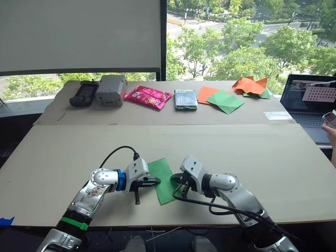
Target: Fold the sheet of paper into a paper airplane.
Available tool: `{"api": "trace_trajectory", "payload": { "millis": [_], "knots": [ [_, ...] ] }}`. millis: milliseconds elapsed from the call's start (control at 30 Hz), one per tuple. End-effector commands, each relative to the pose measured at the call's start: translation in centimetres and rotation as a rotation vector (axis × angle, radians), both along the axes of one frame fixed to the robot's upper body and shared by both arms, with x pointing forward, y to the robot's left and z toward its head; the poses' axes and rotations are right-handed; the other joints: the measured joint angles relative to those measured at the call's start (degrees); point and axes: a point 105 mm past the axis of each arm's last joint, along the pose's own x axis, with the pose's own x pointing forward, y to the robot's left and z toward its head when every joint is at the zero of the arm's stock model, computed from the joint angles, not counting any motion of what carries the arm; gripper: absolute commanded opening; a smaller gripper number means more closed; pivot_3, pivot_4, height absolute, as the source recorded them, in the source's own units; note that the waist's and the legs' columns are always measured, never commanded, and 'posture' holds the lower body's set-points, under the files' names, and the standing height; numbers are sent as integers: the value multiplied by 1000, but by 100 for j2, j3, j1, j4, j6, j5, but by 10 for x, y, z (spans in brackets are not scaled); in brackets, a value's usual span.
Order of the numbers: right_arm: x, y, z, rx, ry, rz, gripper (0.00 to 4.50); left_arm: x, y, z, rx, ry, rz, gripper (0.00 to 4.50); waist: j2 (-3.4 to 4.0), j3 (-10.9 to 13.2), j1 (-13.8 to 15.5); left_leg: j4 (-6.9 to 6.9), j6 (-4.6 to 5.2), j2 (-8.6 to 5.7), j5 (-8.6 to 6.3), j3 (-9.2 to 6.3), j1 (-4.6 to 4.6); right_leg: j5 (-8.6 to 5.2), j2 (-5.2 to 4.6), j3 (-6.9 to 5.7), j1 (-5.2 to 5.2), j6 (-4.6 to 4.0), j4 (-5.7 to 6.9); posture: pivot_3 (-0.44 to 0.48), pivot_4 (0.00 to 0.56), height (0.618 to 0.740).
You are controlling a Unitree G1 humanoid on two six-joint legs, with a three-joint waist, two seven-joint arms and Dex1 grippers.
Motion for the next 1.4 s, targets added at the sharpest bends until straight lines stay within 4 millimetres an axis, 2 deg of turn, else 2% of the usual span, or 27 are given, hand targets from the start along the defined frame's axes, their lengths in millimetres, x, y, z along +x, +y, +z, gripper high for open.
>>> {"api": "trace_trajectory", "payload": {
  "millis": [33,500,867,1000,1100,1200,1267,1367,1400],
  "knots": [
    [-25,-12,-40,-91,196,5,11,-3,4,-13,45,37,12,0,-2,0,0,0,-1,0,-1,0,0,-1,0,0,0,0,-1,0,150,718],
    [-53,-21,-37,-147,223,102,11,-1,4,-12,48,35,10,0,-17,9,3,0,-2,-3,-12,1,0,-3,-6,-1,3,1,-38,0,150,718],
    [-65,-25,-31,-152,242,139,11,1,6,-11,49,31,9,0,-28,16,8,0,-5,-3,-18,1,-1,-3,-6,-2,3,1,-54,0,150,718],
    [-61,-26,-28,-142,224,115,11,2,6,-9,46,26,11,0,-29,16,2,1,-4,-3,-23,0,-1,-3,-6,-2,4,1,-75,0,150,718],
    [-38,-22,2,3,136,35,11,3,7,-9,48,20,10,0,-34,19,1,1,-4,-3,-24,0,-1,-3,-6,-2,2,1,-78,0,150,718],
    [-33,-23,26,89,94,36,11,4,7,-7,43,12,10,0,-18,42,2,2,-2,-3,-26,-1,-5,-3,-6,-3,-5,1,-78,0,150,718],
    [-32,-22,51,200,54,48,11,4,7,0,19,-1,12,0,-12,48,8,2,-2,-4,-26,0,-15,-3,-6,-3,-14,1,-78,0,150,718],
    [-33,-22,72,302,23,61,11,5,8,15,-33,-18,24,0,-8,52,-1,1,-1,-4,-26,-1,-22,-3,-2,-2,-26,1,-78,0,150,718],
    [-32,-24,76,321,13,45,11,5,11,28,-76,-23,42,0,-11,54,-2,1,-1,-4,-26,-2,-22,-2,-2,-2,-26,1,-78,0,150,718]
  ]
}}
